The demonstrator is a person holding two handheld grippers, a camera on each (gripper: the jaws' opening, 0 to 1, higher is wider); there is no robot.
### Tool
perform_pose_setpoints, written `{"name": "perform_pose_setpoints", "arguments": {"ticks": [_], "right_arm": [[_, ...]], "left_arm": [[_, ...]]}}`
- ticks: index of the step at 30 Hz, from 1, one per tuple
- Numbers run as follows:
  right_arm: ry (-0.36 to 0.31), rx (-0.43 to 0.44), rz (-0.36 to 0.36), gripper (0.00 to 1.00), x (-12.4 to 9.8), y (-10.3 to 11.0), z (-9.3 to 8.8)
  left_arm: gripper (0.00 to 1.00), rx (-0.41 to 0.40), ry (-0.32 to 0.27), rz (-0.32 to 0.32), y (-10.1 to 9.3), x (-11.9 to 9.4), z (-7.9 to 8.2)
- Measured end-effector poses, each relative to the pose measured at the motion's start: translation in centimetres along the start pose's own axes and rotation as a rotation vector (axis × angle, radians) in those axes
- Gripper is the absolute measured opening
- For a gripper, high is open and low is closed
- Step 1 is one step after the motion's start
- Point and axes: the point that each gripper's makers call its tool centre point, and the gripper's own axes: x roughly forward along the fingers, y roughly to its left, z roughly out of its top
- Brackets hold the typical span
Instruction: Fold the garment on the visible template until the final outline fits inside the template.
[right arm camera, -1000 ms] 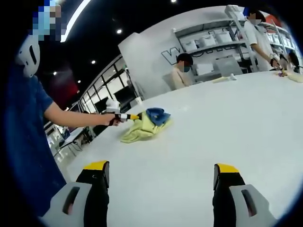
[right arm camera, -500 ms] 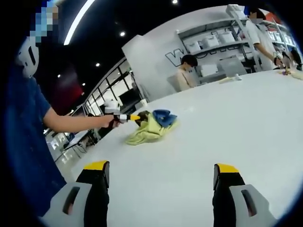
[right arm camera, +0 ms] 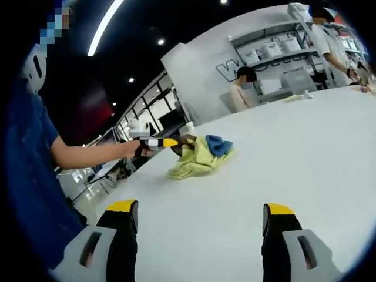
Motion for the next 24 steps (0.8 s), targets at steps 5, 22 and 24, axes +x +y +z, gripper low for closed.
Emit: {"name": "perform_pose_setpoints", "arguments": {"ticks": [5, 22, 24], "right_arm": [[0.001, -0.015, 0.053, 0.86, 2.3, 0.9, 0.4], [-0.033, -0.049, 0.144, 0.87, 8.7, 1.7, 3.0], [-0.038, -0.06, 0.141, 0.87, 9.1, 1.7, 3.3]], "left_arm": [[0.0, 0.005, -0.01, -0.012, -1.9, -1.2, 0.0], [0.0, 0.001, -0.013, -0.013, -5.5, -3.8, -1.2], [0.0, 0.0, -0.014, -0.014, -6.0, -4.1, -1.2]]}}
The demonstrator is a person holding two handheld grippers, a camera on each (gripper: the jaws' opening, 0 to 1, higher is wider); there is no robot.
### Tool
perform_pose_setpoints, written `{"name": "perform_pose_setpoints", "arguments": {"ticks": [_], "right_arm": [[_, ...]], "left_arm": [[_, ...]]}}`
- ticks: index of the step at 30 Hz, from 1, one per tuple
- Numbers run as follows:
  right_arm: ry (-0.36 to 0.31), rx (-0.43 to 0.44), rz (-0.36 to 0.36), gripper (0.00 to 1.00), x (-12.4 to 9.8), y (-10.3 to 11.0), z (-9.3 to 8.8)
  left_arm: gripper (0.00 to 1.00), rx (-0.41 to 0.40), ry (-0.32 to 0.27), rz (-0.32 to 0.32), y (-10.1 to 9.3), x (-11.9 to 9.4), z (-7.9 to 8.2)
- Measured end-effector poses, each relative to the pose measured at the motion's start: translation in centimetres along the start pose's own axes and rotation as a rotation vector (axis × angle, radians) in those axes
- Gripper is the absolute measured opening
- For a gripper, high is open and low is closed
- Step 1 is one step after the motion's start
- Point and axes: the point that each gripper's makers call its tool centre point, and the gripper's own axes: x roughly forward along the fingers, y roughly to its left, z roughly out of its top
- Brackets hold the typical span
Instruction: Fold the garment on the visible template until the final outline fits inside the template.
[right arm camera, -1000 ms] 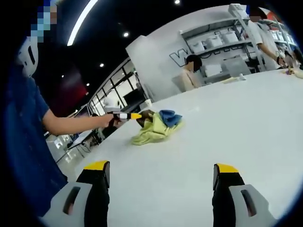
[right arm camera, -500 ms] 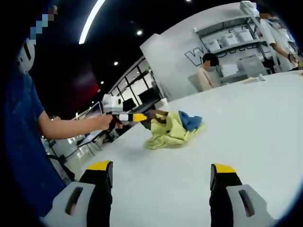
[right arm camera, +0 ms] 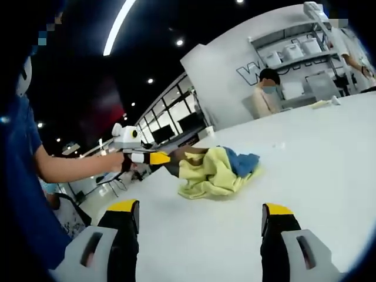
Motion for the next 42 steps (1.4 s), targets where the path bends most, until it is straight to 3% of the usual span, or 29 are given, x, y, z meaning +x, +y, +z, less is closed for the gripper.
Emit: {"name": "perform_pose_setpoints", "arguments": {"ticks": [10, 19, 22, 29, 32, 33, 35, 36, 38, 40, 42], "right_arm": [[0.045, -0.082, 0.008, 0.86, 2.6, 0.2, 0.0], [0.048, -0.161, 0.052, 0.88, 5.1, -0.3, 1.5], [0.095, -0.224, 0.081, 0.89, 5.6, -0.5, 1.7], [0.13, -0.27, 0.116, 0.89, 6.7, -1.2, 2.8], [0.139, -0.283, 0.126, 0.89, 7.1, -1.1, 3.1], [0.139, -0.288, 0.129, 0.89, 7.0, -1.0, 3.2], [0.14, -0.284, 0.131, 0.89, 6.9, -1.2, 3.1], [0.142, -0.282, 0.13, 0.89, 6.8, -1.2, 3.0], [0.153, -0.28, 0.128, 0.89, 6.6, -1.4, 2.7], [0.163, -0.276, 0.129, 0.89, 6.2, -1.7, 2.3], [0.169, -0.269, 0.126, 0.89, 5.8, -1.9, 2.1]], "left_arm": [[0.0, 0.023, 0.008, -0.041, -2.9, -1.1, -0.4], [0.0, 0.029, 0.02, -0.067, -5.7, -2.7, -1.5], [0.0, 0.033, 0.029, -0.06, -6.0, -3.3, -2.2], [0.0, 0.014, 0.016, -0.062, -6.0, -3.7, -3.1], [0.0, -0.002, 0.037, -0.038, -5.8, -3.6, -4.1], [0.0, 0.001, 0.025, 0.02, -5.2, -3.3, -4.5], [0.0, -0.01, 0.019, 0.049, -5.2, -2.8, -5.1], [0.0, -0.011, 0.035, 0.095, -4.3, -2.5, -6.2], [0.11, 0.008, 0.049, 0.132, -4.9, -1.8, -6.9], [0.31, 0.036, 0.073, 0.159, -5.6, -0.9, -7.7], [0.38, 0.09, 0.085, 0.238, -4.8, -0.2, -8.5]]}}
